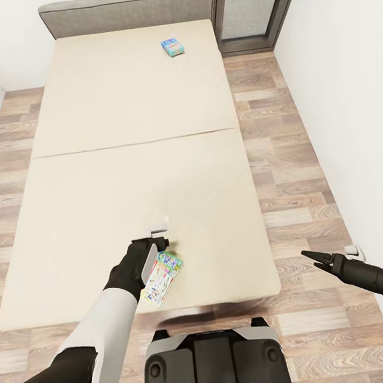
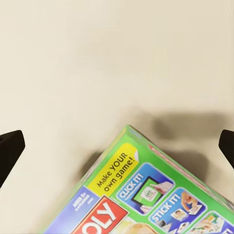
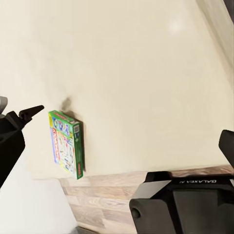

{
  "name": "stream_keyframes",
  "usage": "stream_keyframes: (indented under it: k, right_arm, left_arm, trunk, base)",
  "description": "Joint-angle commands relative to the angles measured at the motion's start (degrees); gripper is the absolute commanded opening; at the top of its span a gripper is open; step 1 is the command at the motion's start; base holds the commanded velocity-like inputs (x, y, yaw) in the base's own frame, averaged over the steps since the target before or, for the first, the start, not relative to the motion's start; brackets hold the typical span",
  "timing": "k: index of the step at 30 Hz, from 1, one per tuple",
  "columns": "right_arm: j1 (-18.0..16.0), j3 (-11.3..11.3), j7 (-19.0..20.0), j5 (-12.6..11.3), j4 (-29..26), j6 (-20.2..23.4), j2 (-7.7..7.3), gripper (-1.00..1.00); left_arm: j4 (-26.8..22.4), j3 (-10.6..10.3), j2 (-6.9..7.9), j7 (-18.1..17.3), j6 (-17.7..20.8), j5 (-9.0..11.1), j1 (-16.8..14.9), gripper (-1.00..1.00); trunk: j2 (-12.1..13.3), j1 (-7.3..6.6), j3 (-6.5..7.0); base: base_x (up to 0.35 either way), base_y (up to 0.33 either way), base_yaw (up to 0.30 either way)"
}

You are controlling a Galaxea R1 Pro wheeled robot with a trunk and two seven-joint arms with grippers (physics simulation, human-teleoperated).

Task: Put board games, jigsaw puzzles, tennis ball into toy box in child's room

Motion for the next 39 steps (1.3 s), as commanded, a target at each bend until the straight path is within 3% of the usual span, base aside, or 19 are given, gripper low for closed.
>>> stream_keyframes:
  k: [1,39]
  right_arm:
    - [0.0,-0.1,0.5,0.4,0.0,0.3,0.0,1.0]
    - [0.0,0.0,0.4,0.4,0.0,0.2,0.16,1.0]
  left_arm:
    - [-0.1,0.1,-0.03,0.2,0.3,0.0,0.0,1.0]
    - [-0.8,0.0,-0.03,-0.2,0.4,0.0,0.0,1.0]
  trunk:
    - [-0.1,0.03,-0.16]
    - [-0.1,0.03,-3.75]
  base:
    - [0.0,0.0,0.0]
    - [0.0,0.0,0.0]
